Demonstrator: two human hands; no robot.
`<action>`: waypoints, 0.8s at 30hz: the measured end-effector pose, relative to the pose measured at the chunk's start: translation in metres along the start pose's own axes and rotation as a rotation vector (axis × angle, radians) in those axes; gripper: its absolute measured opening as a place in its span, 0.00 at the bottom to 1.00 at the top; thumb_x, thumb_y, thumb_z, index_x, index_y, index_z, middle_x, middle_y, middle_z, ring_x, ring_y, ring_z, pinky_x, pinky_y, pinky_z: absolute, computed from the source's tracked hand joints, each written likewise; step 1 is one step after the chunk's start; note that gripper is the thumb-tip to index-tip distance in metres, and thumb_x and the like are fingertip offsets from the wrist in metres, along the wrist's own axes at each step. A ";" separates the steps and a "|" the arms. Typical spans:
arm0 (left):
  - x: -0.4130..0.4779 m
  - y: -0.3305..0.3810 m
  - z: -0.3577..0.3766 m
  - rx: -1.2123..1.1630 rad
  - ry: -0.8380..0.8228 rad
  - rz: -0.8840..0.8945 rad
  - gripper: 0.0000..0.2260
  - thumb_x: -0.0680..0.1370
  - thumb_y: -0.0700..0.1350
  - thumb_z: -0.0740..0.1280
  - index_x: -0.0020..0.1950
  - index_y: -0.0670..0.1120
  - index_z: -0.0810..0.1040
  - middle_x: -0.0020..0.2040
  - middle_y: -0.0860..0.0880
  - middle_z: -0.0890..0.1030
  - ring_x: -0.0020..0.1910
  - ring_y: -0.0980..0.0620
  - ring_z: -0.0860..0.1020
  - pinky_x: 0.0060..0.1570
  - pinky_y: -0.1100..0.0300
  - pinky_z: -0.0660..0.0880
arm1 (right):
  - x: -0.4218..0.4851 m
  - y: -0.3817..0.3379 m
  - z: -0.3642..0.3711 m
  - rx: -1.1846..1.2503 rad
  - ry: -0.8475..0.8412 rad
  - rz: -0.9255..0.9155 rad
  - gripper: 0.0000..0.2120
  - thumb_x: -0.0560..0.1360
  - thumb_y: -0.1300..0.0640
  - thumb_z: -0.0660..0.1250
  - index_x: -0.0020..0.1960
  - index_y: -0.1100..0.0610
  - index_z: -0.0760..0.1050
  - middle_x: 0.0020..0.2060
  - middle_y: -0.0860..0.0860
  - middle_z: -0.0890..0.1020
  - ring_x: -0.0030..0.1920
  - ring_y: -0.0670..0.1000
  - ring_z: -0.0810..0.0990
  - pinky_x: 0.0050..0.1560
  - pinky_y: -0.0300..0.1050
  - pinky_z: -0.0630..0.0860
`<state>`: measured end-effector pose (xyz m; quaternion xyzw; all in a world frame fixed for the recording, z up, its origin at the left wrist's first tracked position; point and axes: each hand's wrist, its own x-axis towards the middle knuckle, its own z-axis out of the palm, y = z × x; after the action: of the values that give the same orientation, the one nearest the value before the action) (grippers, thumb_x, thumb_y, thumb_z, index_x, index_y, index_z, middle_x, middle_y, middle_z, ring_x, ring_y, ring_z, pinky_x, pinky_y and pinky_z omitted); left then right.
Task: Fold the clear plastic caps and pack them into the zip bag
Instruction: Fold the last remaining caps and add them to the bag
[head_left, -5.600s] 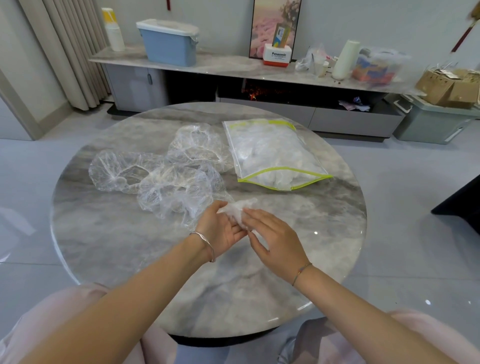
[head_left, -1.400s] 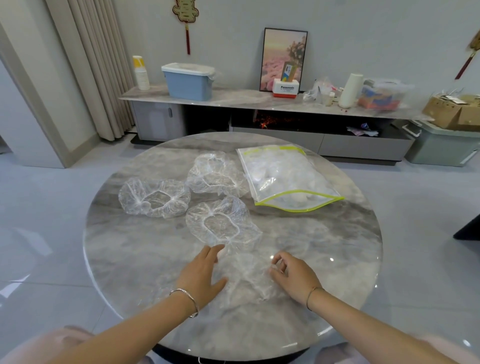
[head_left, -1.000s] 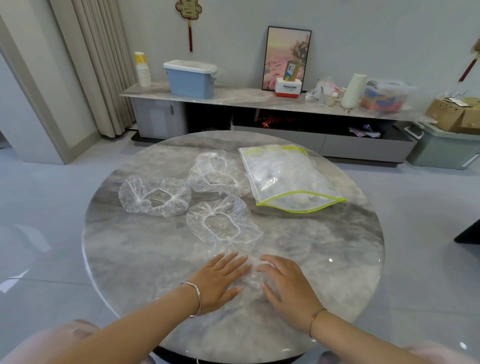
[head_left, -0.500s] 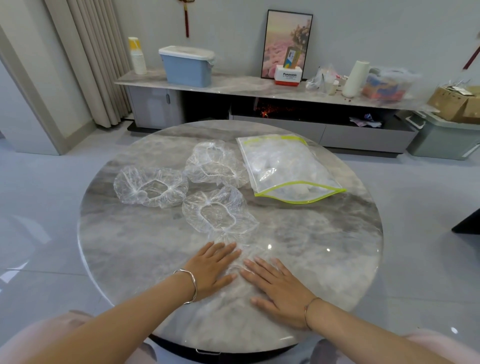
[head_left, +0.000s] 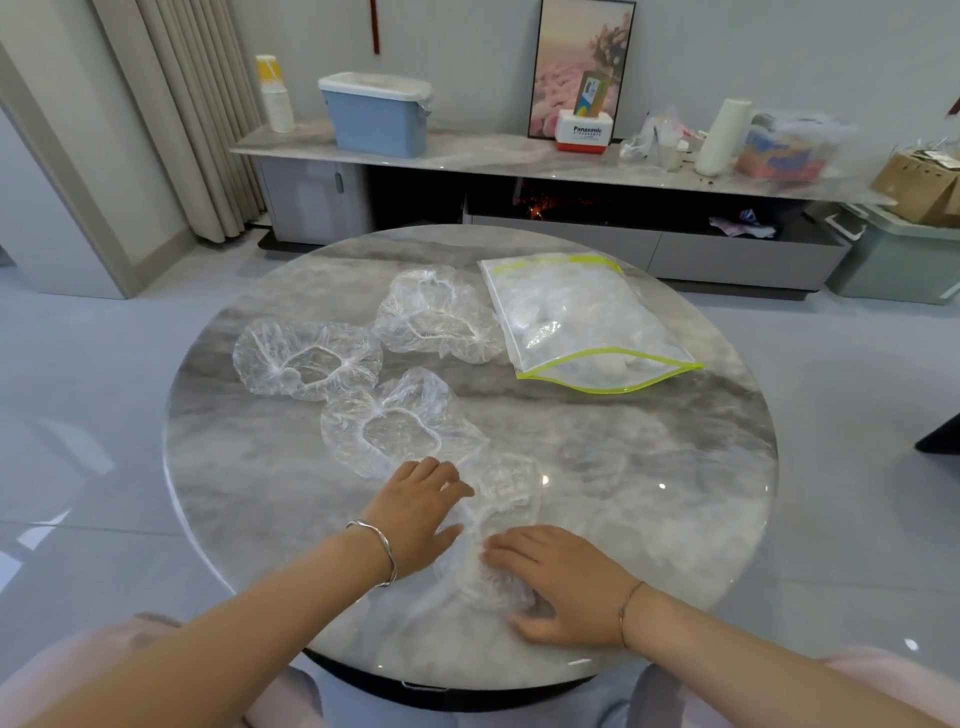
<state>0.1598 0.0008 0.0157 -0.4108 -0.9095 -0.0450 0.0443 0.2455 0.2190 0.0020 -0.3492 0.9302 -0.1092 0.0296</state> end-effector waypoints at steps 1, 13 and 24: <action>-0.001 0.001 0.000 -0.035 0.035 0.059 0.19 0.74 0.60 0.58 0.61 0.54 0.75 0.55 0.55 0.76 0.55 0.53 0.74 0.58 0.61 0.68 | 0.002 0.000 0.000 0.005 0.011 0.019 0.24 0.71 0.47 0.60 0.65 0.53 0.71 0.61 0.48 0.77 0.61 0.49 0.75 0.60 0.45 0.74; 0.008 0.008 -0.005 -0.543 -0.197 -0.250 0.24 0.71 0.68 0.56 0.37 0.46 0.69 0.36 0.49 0.74 0.40 0.49 0.73 0.43 0.56 0.69 | 0.023 0.015 -0.035 1.069 0.477 0.811 0.07 0.76 0.63 0.67 0.39 0.60 0.75 0.28 0.51 0.82 0.26 0.48 0.80 0.31 0.36 0.74; 0.018 0.016 0.005 -0.468 -0.142 -0.506 0.07 0.78 0.49 0.63 0.47 0.47 0.67 0.42 0.49 0.76 0.44 0.47 0.76 0.38 0.59 0.68 | 0.016 0.013 -0.024 0.138 0.311 0.353 0.22 0.78 0.44 0.54 0.67 0.51 0.71 0.67 0.45 0.71 0.67 0.44 0.66 0.67 0.37 0.57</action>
<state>0.1598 0.0260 0.0133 -0.1734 -0.9484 -0.2331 -0.1273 0.2217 0.2228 0.0225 -0.1573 0.9605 -0.2180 -0.0714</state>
